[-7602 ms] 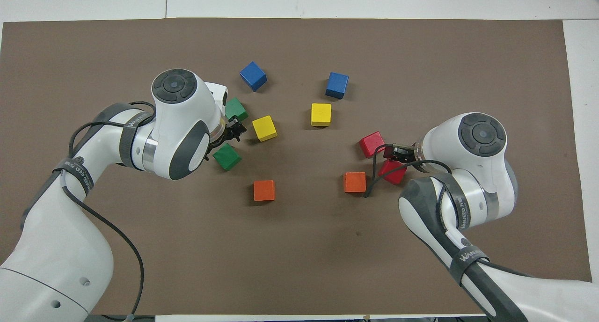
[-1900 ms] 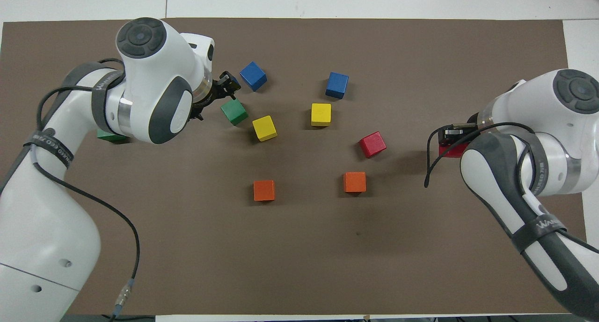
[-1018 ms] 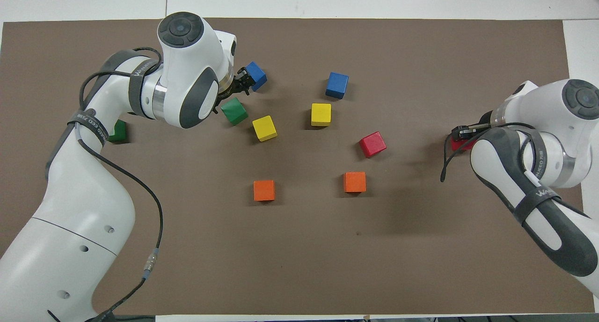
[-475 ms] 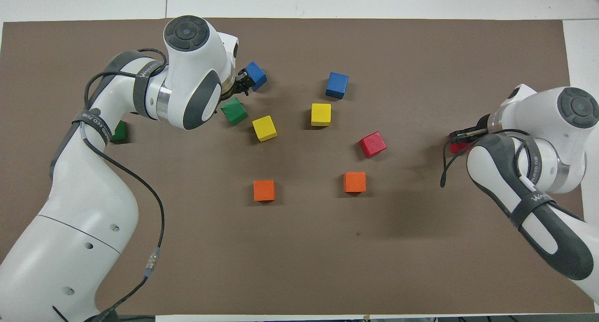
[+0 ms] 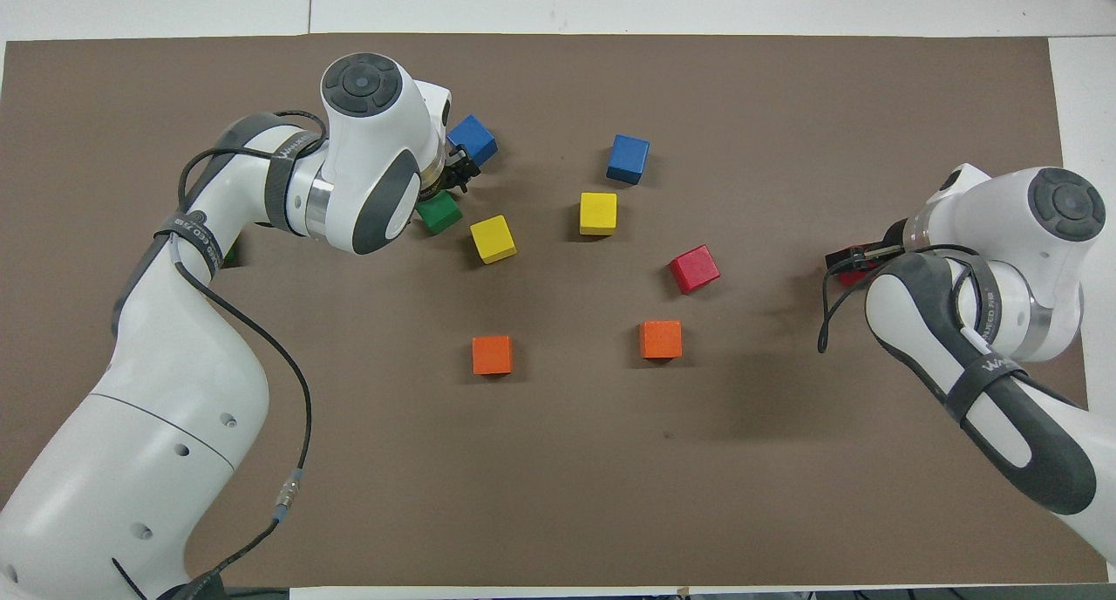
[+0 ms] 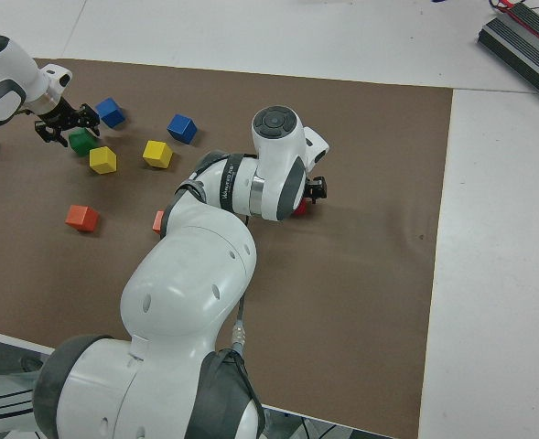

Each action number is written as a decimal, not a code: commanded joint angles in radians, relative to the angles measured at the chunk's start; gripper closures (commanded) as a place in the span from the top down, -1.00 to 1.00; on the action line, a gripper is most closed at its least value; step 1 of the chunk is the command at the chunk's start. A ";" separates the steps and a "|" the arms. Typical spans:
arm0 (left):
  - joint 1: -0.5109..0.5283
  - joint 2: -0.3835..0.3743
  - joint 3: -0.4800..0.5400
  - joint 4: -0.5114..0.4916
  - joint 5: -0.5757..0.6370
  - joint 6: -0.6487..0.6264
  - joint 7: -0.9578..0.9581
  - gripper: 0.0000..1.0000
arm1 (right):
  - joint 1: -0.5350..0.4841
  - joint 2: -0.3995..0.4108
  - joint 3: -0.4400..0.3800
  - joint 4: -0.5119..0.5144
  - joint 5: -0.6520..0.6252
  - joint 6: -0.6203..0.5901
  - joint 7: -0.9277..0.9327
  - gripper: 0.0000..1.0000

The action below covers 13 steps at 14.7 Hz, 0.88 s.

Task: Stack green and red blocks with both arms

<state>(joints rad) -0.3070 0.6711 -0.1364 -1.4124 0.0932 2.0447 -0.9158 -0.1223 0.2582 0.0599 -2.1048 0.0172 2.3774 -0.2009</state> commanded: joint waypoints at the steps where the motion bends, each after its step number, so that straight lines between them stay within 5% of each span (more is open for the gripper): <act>1: -0.011 -0.021 0.009 -0.048 0.010 0.046 -0.031 1.00 | -0.013 -0.011 0.009 0.029 -0.005 -0.036 -0.008 1.00; 8: -0.009 -0.028 0.009 -0.062 0.006 0.052 -0.052 0.97 | 0.039 -0.074 0.009 0.248 -0.009 -0.355 0.150 1.00; 12: -0.011 -0.031 0.009 -0.074 0.006 0.046 -0.081 0.30 | 0.144 -0.073 0.015 0.382 -0.071 -0.449 0.192 1.00; 13: -0.012 -0.039 0.009 -0.085 0.006 0.049 -0.084 -0.10 | 0.173 -0.077 0.018 0.379 -0.069 -0.455 0.233 1.00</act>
<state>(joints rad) -0.3078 0.6702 -0.1379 -1.4406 0.0932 2.0731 -0.9692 0.0162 0.1674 0.0712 -1.7470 -0.0300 1.9422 -0.0193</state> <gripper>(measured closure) 0.247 0.000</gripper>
